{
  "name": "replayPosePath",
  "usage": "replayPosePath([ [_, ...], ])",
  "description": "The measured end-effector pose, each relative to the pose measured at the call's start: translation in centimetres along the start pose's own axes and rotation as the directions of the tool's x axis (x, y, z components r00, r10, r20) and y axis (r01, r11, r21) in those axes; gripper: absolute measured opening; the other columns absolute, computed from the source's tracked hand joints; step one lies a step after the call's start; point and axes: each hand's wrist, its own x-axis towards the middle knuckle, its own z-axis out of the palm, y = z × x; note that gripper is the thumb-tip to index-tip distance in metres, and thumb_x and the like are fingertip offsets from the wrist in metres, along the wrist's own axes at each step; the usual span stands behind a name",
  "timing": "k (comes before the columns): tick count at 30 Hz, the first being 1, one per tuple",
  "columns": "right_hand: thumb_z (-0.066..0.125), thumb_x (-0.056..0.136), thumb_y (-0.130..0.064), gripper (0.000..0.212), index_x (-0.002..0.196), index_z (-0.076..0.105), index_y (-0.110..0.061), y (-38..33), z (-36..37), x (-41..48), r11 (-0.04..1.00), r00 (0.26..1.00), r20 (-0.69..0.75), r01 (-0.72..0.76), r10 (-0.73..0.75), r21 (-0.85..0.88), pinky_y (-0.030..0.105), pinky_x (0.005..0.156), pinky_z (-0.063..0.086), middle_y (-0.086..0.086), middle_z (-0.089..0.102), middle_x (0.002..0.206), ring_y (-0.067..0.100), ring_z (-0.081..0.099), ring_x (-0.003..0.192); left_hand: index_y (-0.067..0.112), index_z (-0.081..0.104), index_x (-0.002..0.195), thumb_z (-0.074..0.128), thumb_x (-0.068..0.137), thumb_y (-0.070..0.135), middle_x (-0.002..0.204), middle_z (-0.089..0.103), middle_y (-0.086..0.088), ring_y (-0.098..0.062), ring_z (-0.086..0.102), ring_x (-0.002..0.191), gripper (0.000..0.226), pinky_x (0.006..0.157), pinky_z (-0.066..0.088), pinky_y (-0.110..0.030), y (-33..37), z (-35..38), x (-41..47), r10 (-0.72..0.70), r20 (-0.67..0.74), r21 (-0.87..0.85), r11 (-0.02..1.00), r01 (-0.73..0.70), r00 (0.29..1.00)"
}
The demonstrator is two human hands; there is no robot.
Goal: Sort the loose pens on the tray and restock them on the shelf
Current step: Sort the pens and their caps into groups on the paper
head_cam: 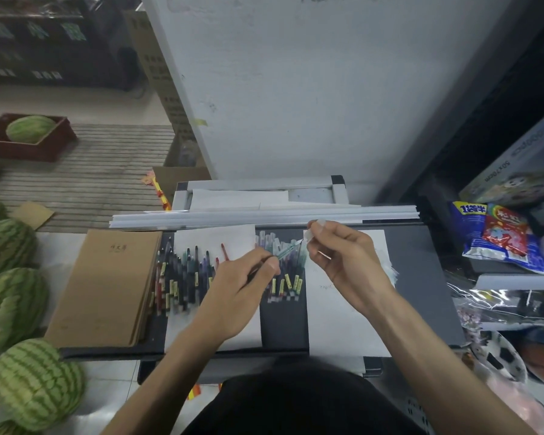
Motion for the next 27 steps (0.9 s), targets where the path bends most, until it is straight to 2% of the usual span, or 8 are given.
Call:
replayPosePath([
  [3,0.077,0.084,-0.013,0.007,0.087,0.077,-0.006,0.3,-0.1,-0.2,0.995,0.999,-0.002,0.044,-0.044,-0.085,0.03,0.08,0.053,0.015,0.064,0.09,0.021,0.057,0.078,0.022,0.066,0.093,0.049,0.108,0.029,0.066,0.054,0.0,-0.009,0.046,0.056,0.024,0.057,0.035,-0.022,0.2,0.0,0.1,0.016,0.015,0.017,1.0,-0.016,1.0],
  [6,0.074,0.089,-0.005,0.003,0.087,0.075,-0.006,1.0,0.0,-0.2,0.982,0.996,0.006,0.086,-0.087,-0.166,0.032,0.079,0.052,0.01,0.066,0.084,0.021,0.056,0.074,0.024,0.065,0.091,0.049,0.109,0.029,0.062,0.051,-0.004,-0.01,0.045,0.054,0.025,0.057,0.033,-0.02,0.1,0.1,0.3,0.025,0.023,0.02,0.999,-0.025,0.999],
  [10,0.067,0.093,0.005,0.016,0.081,0.073,-0.003,2.5,0.3,-0.1,0.978,0.993,-0.036,0.1,-0.108,-0.184,0.031,0.073,0.05,0.006,0.07,0.085,0.022,0.054,0.071,0.028,0.061,0.084,0.048,0.109,0.034,0.06,0.051,0.001,-0.011,0.046,0.055,0.029,0.059,0.034,-0.023,-0.5,0.8,0.8,0.039,0.012,0.059,0.998,-0.039,0.999],
  [13,0.065,0.093,0.008,0.021,0.078,0.073,-0.003,3.3,0.5,0.2,0.982,0.988,-0.092,0.109,-0.125,-0.156,0.028,0.068,0.048,0.008,0.069,0.085,0.026,0.051,0.075,0.021,0.063,0.081,0.049,0.107,0.031,0.06,0.053,0.011,-0.009,0.049,0.058,0.032,0.059,0.033,-0.019,-0.5,1.4,1.2,0.047,-0.028,0.098,0.994,-0.044,0.998],
  [17,0.065,0.094,0.009,0.029,0.073,0.076,-0.007,3.6,0.6,0.7,0.965,0.985,-0.075,0.135,-0.155,-0.224,0.028,0.063,0.043,0.015,0.063,0.078,0.021,0.047,0.063,0.017,0.061,0.078,0.049,0.108,0.025,0.061,0.052,0.015,-0.007,0.048,0.058,0.033,0.058,0.033,-0.017,-0.8,2.3,0.9,0.029,-0.058,0.036,0.999,-0.027,0.998],
  [20,0.065,0.094,0.006,0.025,0.075,0.076,-0.006,3.7,0.3,1.1,0.941,0.987,-0.047,0.13,-0.152,-0.313,0.026,0.061,0.044,0.012,0.06,0.07,0.021,0.048,0.062,0.017,0.061,0.078,0.048,0.11,0.017,0.059,0.05,0.015,-0.005,0.045,0.056,0.034,0.058,0.032,-0.016,-1.1,2.8,0.5,-0.036,-0.035,-0.073,0.997,0.033,0.999],
  [23,0.066,0.097,-0.001,0.029,0.069,0.069,-0.005,3.6,-0.1,1.5,0.913,0.992,0.003,0.119,-0.128,-0.391,0.024,0.062,0.045,0.009,0.055,0.064,0.022,0.05,0.067,0.016,0.066,0.084,0.047,0.111,0.021,0.057,0.052,0.017,-0.003,0.046,0.054,0.033,0.057,0.034,-0.017,-1.3,2.9,0.6,-0.1,0.017,-0.111,0.989,0.101,0.995],
  [27,0.069,0.099,-0.017,0.033,0.075,0.065,0.005,3.6,-0.2,2.3,0.875,0.994,0.034,0.107,-0.103,-0.472,0.028,0.064,0.047,0.01,0.055,0.063,0.02,0.051,0.064,0.015,0.074,0.093,0.052,0.109,0.029,0.058,0.059,0.016,-0.004,0.053,0.055,0.031,0.06,0.042,-0.019,-1.6,2.5,1.2,-0.101,0.059,0.006,0.995,0.101,0.993],
])
